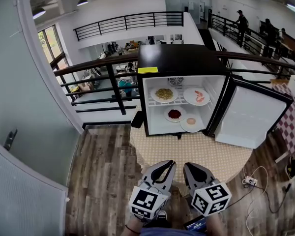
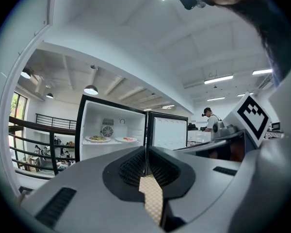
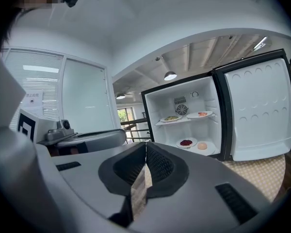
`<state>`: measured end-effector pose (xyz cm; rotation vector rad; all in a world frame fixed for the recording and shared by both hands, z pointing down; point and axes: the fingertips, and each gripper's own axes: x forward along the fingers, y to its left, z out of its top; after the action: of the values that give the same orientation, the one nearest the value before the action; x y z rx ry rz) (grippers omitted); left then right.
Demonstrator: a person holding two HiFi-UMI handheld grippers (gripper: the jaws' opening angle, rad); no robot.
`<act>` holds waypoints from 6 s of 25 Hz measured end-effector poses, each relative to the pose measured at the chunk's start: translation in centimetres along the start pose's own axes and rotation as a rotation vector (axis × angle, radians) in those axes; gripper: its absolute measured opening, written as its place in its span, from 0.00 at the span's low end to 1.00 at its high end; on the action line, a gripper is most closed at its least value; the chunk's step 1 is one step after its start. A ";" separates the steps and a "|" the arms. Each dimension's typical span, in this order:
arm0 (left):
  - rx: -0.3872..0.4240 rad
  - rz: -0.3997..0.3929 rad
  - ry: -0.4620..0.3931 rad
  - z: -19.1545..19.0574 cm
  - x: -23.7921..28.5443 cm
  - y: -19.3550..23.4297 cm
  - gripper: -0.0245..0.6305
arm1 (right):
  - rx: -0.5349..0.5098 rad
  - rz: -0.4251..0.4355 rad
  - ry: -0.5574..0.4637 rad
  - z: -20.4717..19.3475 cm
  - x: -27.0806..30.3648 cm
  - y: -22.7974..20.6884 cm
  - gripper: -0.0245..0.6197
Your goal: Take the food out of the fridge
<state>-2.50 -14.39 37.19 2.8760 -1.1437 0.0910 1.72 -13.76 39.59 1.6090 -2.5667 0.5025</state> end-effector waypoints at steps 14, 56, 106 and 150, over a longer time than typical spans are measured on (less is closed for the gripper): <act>-0.030 -0.045 0.008 -1.2 0.4 4.0 0.07 | -0.002 -0.051 0.018 -0.5 3.3 0.1 0.06; -0.221 0.005 0.224 -10.7 18.3 14.5 0.07 | 0.236 -0.109 0.149 -2.9 19.6 -18.2 0.06; -0.252 -0.198 0.465 -21.7 25.5 10.4 0.19 | 0.991 -0.291 0.093 -12.5 23.8 -31.8 0.14; -0.197 -0.044 0.217 -12.2 10.5 11.1 0.19 | 1.075 0.010 0.032 -8.8 13.8 -14.9 0.08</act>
<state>-2.94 -28.82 50.31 2.6404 -0.9892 0.2660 7.74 -28.89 54.57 1.7038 -2.3474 2.1278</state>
